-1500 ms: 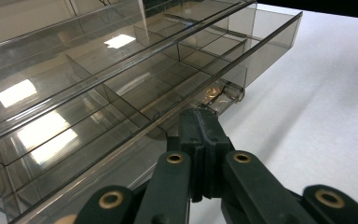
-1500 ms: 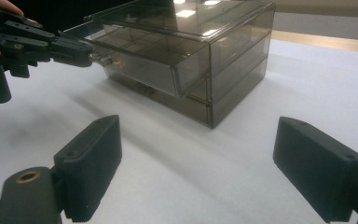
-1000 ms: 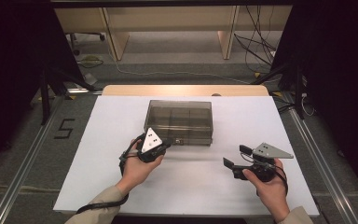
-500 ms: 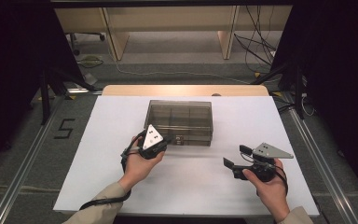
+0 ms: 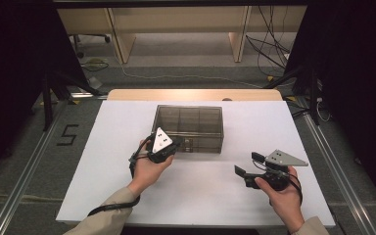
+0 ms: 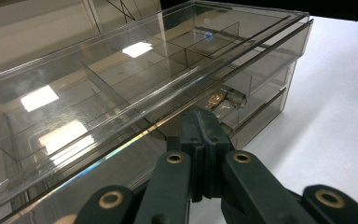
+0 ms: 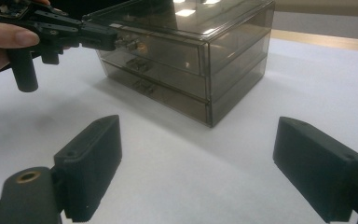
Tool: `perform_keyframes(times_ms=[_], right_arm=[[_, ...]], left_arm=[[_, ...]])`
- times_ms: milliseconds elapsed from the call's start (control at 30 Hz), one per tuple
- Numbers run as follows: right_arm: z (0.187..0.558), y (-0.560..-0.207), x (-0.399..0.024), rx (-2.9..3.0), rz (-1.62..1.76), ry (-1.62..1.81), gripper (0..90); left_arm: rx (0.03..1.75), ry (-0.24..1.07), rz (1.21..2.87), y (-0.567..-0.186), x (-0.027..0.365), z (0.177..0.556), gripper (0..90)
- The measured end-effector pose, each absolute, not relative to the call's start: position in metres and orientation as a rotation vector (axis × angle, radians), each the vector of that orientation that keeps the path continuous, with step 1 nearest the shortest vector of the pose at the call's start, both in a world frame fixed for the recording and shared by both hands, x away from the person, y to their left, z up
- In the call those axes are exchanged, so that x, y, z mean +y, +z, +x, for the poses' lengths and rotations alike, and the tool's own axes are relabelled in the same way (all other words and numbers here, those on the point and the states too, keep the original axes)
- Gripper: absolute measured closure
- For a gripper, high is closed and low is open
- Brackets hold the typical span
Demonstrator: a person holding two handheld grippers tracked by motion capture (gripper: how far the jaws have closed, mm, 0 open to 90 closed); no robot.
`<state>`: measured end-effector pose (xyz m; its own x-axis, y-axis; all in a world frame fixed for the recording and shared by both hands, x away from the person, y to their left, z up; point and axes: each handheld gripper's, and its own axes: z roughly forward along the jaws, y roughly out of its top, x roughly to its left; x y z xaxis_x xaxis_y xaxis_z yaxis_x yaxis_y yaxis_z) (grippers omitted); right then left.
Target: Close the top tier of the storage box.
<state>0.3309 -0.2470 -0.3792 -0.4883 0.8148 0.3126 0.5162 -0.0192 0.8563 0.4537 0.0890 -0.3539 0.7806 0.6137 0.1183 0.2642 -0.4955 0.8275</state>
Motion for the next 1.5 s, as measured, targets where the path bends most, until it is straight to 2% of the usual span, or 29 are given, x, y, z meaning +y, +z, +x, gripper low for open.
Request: perform_keyframes(times_ms=[600,1500], right_arm=[[0.331,-0.379,-0.247,1.977,1.403,1.511,16.2],[0.330,-0.379,-0.248,1.974,1.402,1.523,16.2]], left_arm=[[0.656,0.520,2.102,-0.355,0.088,0.458,89.7],[0.641,0.525,2.115,-0.345,0.111,0.445,85.9]])
